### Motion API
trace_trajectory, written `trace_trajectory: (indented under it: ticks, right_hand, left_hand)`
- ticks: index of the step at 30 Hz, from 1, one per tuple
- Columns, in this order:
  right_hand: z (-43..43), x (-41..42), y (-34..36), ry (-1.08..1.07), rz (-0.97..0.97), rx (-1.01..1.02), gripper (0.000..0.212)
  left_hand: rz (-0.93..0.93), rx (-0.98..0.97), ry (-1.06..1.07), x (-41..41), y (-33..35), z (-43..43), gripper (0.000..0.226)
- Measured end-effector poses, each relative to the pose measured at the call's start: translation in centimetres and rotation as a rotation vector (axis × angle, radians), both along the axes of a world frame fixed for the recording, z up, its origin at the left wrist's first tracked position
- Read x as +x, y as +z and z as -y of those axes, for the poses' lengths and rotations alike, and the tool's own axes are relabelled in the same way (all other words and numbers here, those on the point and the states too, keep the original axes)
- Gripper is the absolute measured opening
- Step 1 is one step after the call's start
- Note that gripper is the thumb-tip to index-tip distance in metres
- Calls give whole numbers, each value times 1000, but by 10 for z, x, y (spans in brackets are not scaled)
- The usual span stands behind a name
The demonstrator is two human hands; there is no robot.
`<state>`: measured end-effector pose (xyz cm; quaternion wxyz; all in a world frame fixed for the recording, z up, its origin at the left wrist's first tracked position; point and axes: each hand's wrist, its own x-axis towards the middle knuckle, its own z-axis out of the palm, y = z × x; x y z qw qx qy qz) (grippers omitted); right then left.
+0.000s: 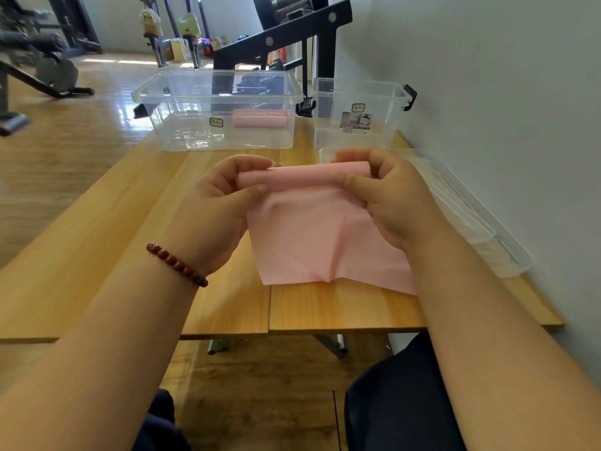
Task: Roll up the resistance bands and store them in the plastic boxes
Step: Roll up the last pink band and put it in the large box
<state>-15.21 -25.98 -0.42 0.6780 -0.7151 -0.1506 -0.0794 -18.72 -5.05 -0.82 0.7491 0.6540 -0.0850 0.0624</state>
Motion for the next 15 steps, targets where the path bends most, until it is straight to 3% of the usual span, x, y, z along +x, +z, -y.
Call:
trace_trajectory:
  ticks: [8,15]
  right_hand:
    - [-5,-4,-1,-26,117,-53,27]
    - [-2,0,-7,51,30,-29,25]
  left_hand:
    - [-80,50,22,1,-2,3,15]
    - [31,120,64,2,-3,-2,17]
